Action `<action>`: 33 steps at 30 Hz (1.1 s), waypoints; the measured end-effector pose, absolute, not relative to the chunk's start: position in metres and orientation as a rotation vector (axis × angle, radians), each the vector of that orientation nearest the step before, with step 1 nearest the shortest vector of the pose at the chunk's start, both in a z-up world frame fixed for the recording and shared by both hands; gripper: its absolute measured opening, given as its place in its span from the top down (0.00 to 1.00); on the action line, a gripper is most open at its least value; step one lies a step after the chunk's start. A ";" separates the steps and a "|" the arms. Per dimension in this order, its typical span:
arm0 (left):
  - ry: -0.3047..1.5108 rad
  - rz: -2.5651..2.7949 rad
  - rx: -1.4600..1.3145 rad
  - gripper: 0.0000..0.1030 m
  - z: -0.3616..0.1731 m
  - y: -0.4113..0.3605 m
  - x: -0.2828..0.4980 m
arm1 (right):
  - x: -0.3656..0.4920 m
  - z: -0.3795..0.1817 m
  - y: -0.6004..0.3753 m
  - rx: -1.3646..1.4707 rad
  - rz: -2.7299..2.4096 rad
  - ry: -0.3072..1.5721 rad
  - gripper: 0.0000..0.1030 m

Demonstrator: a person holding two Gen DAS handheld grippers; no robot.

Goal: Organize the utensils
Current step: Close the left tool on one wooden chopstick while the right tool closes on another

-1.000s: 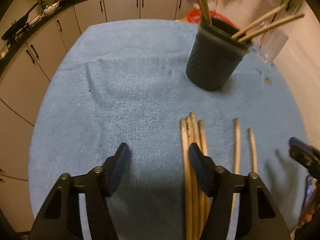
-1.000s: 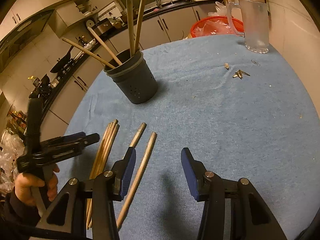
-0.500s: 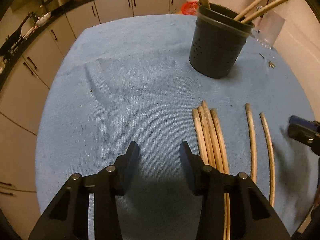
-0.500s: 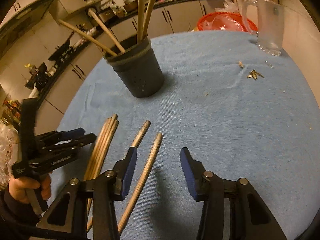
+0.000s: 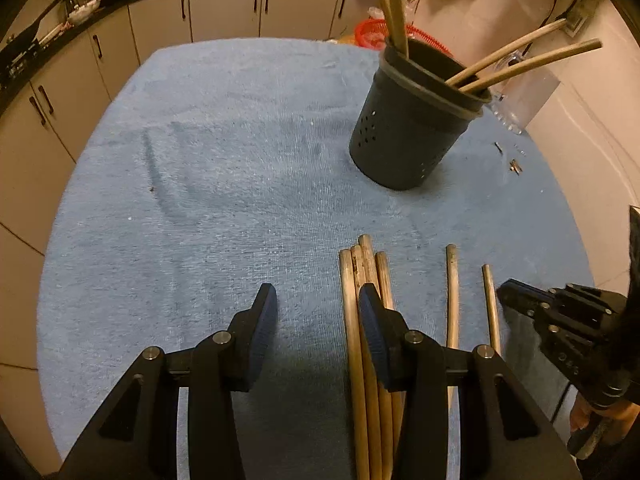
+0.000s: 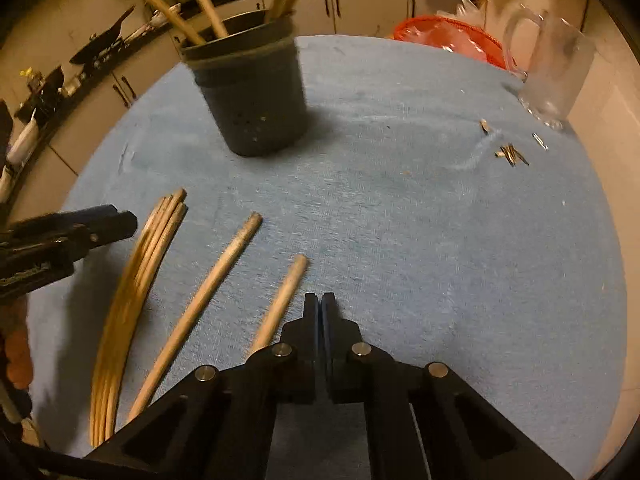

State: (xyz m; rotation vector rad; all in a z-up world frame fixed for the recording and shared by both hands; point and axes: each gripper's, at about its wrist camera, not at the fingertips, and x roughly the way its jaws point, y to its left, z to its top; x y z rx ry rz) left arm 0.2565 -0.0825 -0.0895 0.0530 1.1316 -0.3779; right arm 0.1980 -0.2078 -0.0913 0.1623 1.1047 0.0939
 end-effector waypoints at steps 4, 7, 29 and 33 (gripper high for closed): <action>1.159 -0.373 0.042 0.60 -0.097 -0.089 0.262 | 0.195 -0.091 -0.218 0.214 0.112 1.110 0.98; 1.157 -0.364 0.066 0.60 -0.097 -0.094 0.264 | 0.195 -0.090 -0.226 0.324 0.153 1.098 0.82; 1.195 -0.316 0.119 0.94 -0.096 -0.092 0.269 | 0.215 -0.095 -0.207 0.161 0.137 1.117 0.93; 1.253 -0.341 0.035 0.94 -0.099 -0.077 0.289 | 0.219 -0.095 -0.211 0.202 0.157 1.147 0.92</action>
